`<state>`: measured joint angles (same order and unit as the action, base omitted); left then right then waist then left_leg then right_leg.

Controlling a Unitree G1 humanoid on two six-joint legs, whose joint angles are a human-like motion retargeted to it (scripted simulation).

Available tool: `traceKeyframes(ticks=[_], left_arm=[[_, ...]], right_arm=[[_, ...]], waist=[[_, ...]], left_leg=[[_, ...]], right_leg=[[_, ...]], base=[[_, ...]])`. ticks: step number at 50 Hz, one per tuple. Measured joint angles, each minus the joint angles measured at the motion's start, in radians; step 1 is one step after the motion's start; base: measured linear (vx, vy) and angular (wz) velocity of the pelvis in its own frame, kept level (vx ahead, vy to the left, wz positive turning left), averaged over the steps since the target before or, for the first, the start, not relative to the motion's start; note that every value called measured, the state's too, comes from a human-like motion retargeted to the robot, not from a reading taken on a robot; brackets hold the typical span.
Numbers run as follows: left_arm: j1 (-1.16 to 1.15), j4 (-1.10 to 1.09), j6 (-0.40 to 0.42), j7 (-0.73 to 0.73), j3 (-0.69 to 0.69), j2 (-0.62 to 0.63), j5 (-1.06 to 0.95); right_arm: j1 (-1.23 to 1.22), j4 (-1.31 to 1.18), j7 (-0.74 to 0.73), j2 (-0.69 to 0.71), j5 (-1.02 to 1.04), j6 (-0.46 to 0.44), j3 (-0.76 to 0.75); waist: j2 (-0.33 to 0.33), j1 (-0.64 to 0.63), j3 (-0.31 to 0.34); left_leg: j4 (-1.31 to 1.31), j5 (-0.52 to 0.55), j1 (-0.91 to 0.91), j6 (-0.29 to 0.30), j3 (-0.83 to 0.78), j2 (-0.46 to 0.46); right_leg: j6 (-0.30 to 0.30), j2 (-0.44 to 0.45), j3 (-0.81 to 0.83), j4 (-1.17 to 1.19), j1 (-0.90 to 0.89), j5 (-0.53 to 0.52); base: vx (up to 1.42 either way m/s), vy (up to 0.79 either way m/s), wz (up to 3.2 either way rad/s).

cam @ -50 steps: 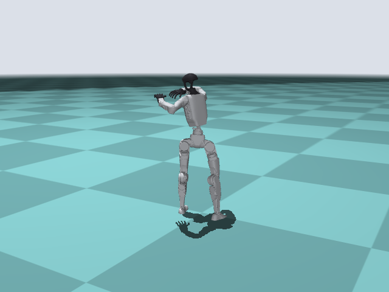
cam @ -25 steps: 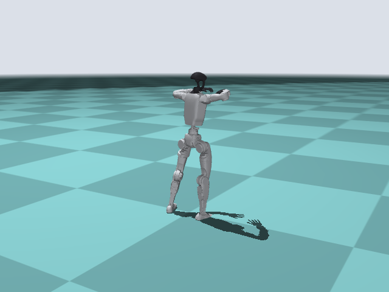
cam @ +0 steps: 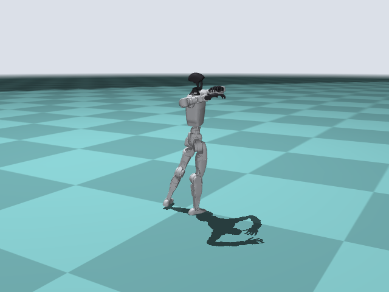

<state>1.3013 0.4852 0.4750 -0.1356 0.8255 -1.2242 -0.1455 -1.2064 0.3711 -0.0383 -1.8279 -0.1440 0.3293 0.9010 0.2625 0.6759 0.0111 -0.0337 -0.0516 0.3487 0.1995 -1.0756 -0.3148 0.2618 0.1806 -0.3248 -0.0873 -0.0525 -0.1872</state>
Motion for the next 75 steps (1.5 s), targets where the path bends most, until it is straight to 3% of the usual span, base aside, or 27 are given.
traceKeyframes(ticks=[8,12,15,20,26,30,34,45,50,57,65,75], left_arm=[[-0.081,-0.001,0.009,-0.020,-0.063,-0.081,-0.015],[-0.198,-0.003,0.017,-0.004,-0.138,-0.182,-0.043],[-0.233,-0.025,0.017,0.008,-0.153,-0.231,-0.063],[-0.259,-0.051,0.009,0.031,-0.170,-0.278,-0.075],[-0.268,-0.041,-0.004,0.047,-0.183,-0.303,-0.045],[-0.294,-0.018,-0.004,0.048,-0.210,-0.298,-0.013],[-0.340,0.005,-0.001,0.047,-0.254,-0.270,0.013],[-0.329,-0.052,-0.021,0.051,-0.285,-0.113,0.048],[-0.037,-0.144,-0.022,0.040,-0.014,0.059,0.105],[0.133,-0.202,-0.028,0.032,0.150,0.285,0.157],[0.272,-0.191,-0.018,0.024,0.260,0.381,0.170],[0.231,-0.108,0.000,0.009,0.263,0.186,0.128]], right_arm=[[0.132,-0.022,0.000,0.089,0.008,0.001,-0.152],[0.418,0.010,0.000,0.202,0.029,0.004,-0.454],[0.524,0.065,-0.005,0.267,0.042,0.004,-0.573],[0.533,0.170,0.010,0.322,0.059,-0.004,-0.599],[0.375,0.233,0.039,0.315,0.066,-0.014,-0.455],[0.312,0.227,0.036,0.313,0.047,-0.014,-0.395],[0.360,0.195,0.021,0.305,0.024,-0.008,-0.438],[0.746,0.059,-0.010,0.258,0.088,-0.026,-0.812],[1.549,0.120,-0.011,0.453,0.174,-0.031,-1.611],[1.886,0.131,-0.010,0.609,0.201,-0.028,-1.917],[1.955,0.184,-0.030,0.635,0.189,-0.025,-1.997],[1.847,0.213,0.002,0.574,0.173,-0.022,-1.880]], waist=[[-0.046,-0.163,0.002],[-0.111,-0.270,-0.010],[-0.165,-0.381,-0.014],[-0.240,-0.555,-0.018],[-0.279,-0.649,-0.018],[-0.269,-0.634,-0.021],[-0.235,-0.569,-0.025],[-0.120,-0.217,-0.003],[-0.160,-0.098,0.037],[-0.152,0.085,0.075],[-0.142,0.071,0.082],[-0.171,-0.160,0.060]], left_leg=[[0.003,-0.023,-0.077,0.007,0.165,-0.015],[0.035,-0.038,-0.141,0.009,0.274,-0.027],[0.054,-0.046,-0.175,0.006,0.337,-0.029],[0.073,-0.057,-0.225,-0.007,0.413,-0.017],[0.039,-0.048,-0.244,-0.015,0.456,0.007],[0.014,-0.040,-0.235,-0.013,0.446,0.016],[0.018,-0.043,-0.216,-0.011,0.400,0.017],[0.075,-0.053,-0.119,-0.006,0.175,0.000],[0.073,-0.038,-0.068,-0.007,0.086,-0.001],[0.045,-0.026,-0.021,-0.018,0.015,0.022],[0.044,-0.021,-0.004,-0.024,-0.005,0.035],[0.073,-0.036,-0.103,-0.015,0.183,0.007]], right_leg=[[0.000,-0.055,0.129,0.000,0.005,0.037],[0.000,-0.086,0.207,0.016,0.001,0.057],[0.000,-0.105,0.250,0.060,-0.012,0.086],[0.000,-0.142,0.298,0.106,-0.033,0.115],[0.000,-0.168,0.330,0.115,-0.043,0.124],[0.000,-0.170,0.325,0.109,-0.044,0.121],[0.000,-0.162,0.287,0.101,-0.047,0.112],[0.000,-0.100,0.108,0.011,-0.018,0.039],[0.000,-0.065,0.048,0.000,-0.009,0.019],[0.000,-0.054,-0.014,0.000,-0.006,0.016],[0.000,-0.058,-0.037,0.000,-0.001,0.014],[0.000,-0.106,0.130,0.000,0.007,0.035]], base=[[0.02,0.12,1.05],[0.01,0.09,1.30],[0.00,0.09,1.02],[0.00,0.11,0.76],[-0.01,0.08,0.42],[0.00,0.00,-0.06],[0.00,-0.01,-0.54],[0.00,-0.10,-1.06],[-0.01,-0.14,-0.93],[-0.02,-0.02,-0.53],[-0.01,0.00,-0.15],[-0.05,0.02,0.91]])
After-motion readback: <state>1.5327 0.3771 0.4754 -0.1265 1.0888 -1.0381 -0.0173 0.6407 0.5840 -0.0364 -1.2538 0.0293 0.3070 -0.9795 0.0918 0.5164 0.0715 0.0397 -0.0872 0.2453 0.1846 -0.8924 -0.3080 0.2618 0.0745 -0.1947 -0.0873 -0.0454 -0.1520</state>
